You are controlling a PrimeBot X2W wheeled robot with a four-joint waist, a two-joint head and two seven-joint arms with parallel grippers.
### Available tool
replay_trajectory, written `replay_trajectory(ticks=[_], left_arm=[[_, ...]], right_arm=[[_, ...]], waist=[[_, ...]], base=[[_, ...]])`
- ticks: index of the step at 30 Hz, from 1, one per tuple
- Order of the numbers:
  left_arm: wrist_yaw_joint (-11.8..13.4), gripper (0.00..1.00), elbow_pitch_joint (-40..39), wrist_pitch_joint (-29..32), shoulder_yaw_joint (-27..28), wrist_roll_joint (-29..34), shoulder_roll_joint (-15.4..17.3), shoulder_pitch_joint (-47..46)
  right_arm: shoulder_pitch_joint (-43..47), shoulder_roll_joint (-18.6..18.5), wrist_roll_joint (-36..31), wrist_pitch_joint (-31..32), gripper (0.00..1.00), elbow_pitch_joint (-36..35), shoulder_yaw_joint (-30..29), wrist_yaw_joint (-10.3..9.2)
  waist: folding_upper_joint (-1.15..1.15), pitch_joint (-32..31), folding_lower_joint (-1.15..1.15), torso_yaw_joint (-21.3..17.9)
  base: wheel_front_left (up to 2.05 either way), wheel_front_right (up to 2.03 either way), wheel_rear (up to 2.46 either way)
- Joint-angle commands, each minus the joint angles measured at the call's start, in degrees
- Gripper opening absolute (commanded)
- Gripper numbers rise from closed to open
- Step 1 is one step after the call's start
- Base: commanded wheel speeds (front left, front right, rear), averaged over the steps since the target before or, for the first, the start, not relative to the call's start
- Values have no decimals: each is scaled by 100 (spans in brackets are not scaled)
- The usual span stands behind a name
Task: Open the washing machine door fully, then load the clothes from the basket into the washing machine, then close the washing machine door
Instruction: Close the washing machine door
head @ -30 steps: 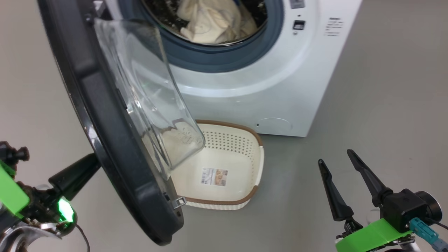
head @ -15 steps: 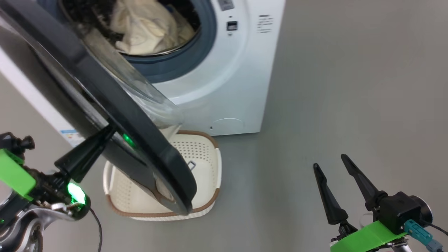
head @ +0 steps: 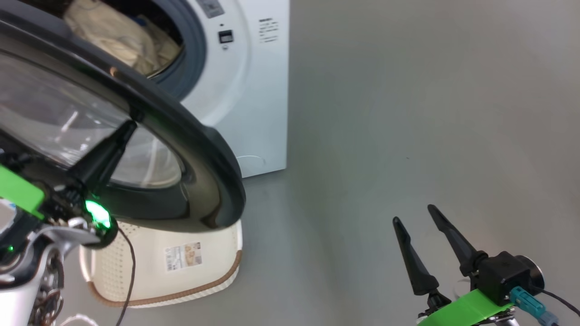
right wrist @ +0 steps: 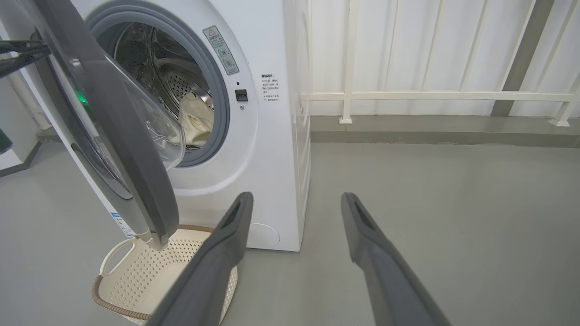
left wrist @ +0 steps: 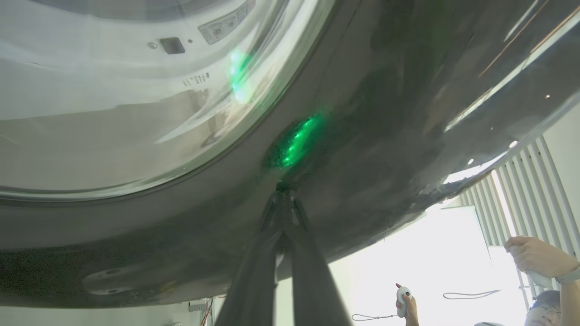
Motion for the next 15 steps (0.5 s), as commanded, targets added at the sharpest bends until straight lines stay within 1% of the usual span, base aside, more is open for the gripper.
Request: replay_trajectory(ticks=[1,8,15], left_arm=[[-121,0,-60,-47,244,39,156,-358],[-333,0,476,-215,393,89,48,-745],[-524,0,630,-143,506,45,46,-735]], right_arm=[[-241,1,69,-53,100,-119,170,9],[-325,1,123,-134,100,-17,238,9],[-347,1,167,-222,100,85,199,9]], waist=[[0,36,0,-121],[0,112,0,-258],[0,167,0,-268]], base=[[0,0,0],[0,0,0],[0,0,0]])
